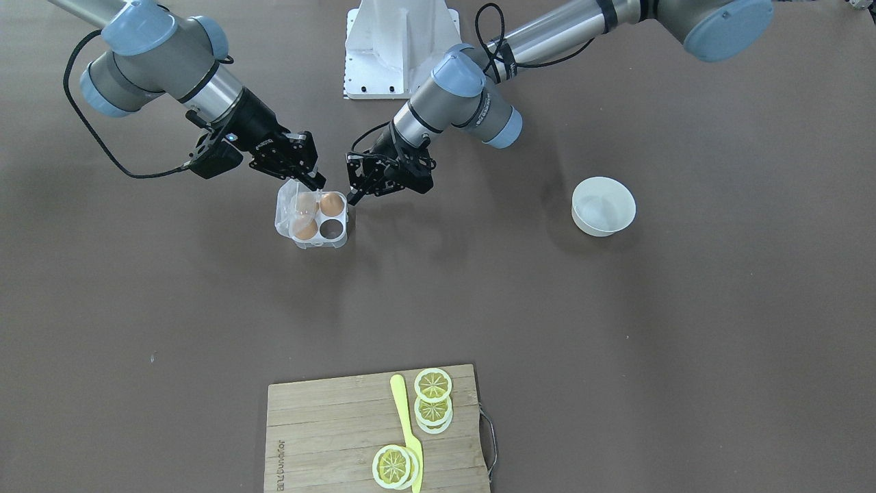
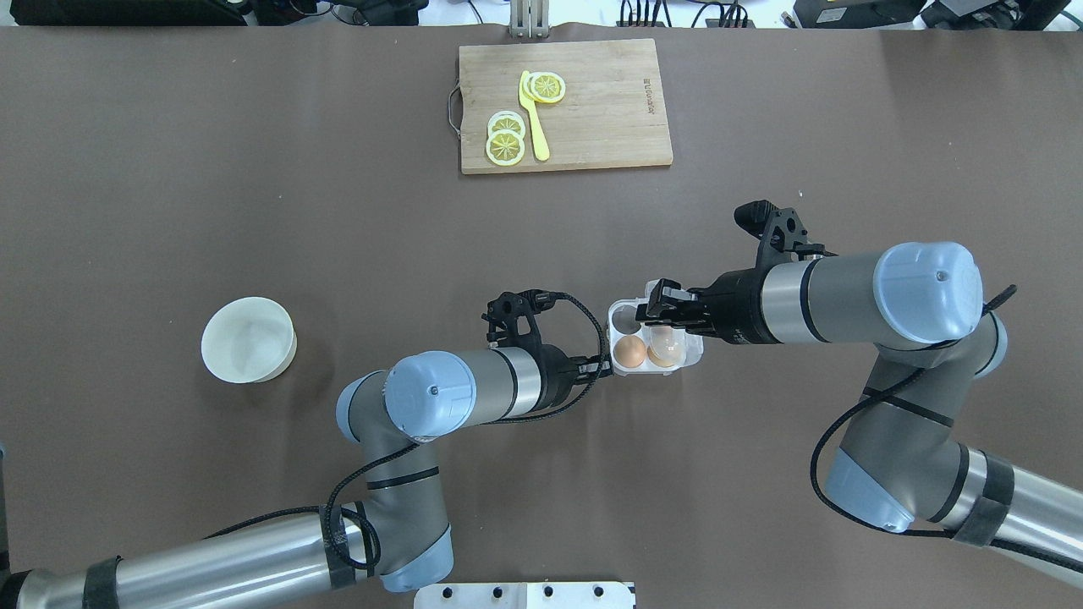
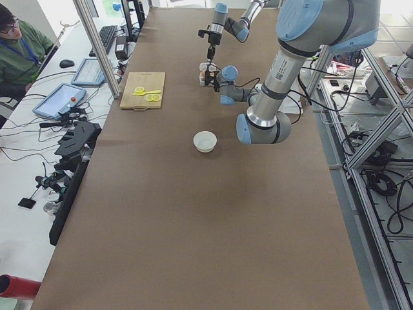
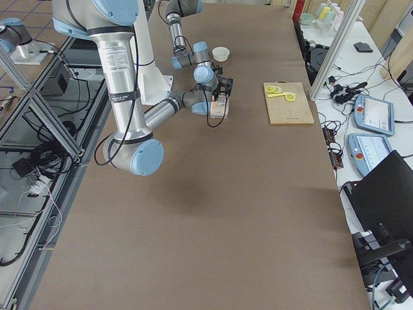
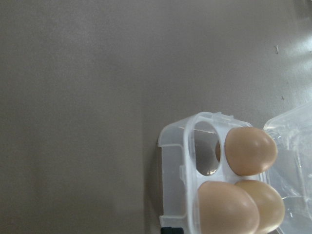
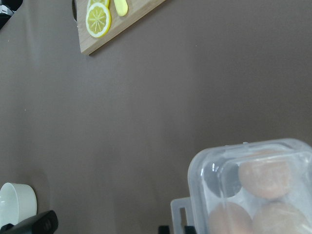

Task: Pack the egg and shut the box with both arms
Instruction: 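Swing the lid up and over onto the eggs with the right gripper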

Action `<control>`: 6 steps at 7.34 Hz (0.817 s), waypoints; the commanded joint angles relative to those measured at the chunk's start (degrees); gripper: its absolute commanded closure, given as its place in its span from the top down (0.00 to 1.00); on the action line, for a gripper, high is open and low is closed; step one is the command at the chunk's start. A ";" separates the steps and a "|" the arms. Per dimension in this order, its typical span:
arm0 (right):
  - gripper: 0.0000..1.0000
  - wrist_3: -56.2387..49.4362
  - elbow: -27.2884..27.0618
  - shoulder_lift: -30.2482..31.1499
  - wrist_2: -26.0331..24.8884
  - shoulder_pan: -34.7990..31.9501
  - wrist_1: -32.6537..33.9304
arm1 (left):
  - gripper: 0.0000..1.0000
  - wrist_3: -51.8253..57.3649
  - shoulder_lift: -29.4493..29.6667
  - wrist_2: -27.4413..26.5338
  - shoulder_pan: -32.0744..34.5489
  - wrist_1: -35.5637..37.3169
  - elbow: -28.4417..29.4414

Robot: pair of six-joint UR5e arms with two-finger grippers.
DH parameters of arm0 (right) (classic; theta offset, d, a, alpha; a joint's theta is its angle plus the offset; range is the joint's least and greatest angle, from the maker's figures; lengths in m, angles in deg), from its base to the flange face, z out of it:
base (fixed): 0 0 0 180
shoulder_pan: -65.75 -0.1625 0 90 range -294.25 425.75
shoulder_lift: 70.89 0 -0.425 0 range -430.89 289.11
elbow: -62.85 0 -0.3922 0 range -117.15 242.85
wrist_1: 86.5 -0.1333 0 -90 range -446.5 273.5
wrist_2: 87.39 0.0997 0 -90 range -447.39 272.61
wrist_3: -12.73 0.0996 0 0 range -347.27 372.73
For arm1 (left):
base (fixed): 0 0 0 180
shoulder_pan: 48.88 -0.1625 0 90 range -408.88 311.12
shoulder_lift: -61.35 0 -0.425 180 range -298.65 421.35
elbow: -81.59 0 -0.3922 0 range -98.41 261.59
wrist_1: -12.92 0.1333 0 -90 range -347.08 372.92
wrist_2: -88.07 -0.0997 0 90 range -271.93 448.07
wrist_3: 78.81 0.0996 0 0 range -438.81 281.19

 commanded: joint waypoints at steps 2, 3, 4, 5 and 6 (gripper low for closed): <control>0.22 1.58 0.21 -2.29 -3.26 2.37 1.40 | 0.00 0.00 -0.01 0.09 0.09 -0.01 -0.08; 0.22 1.58 -0.49 -3.44 -3.00 2.29 3.15 | 0.00 0.09 -0.01 0.09 0.09 -0.10 -0.09; 0.26 1.49 -2.85 -3.80 -2.56 1.33 5.78 | 0.00 0.09 -0.01 0.09 0.35 -0.10 -0.43; 0.43 1.49 -6.18 -4.15 -2.21 0.54 10.59 | 0.00 0.18 -0.01 0.26 0.61 0.16 -0.78; 0.99 1.49 -7.77 -4.15 -2.12 -0.08 12.64 | 0.00 0.26 -0.09 0.53 0.70 0.60 -1.05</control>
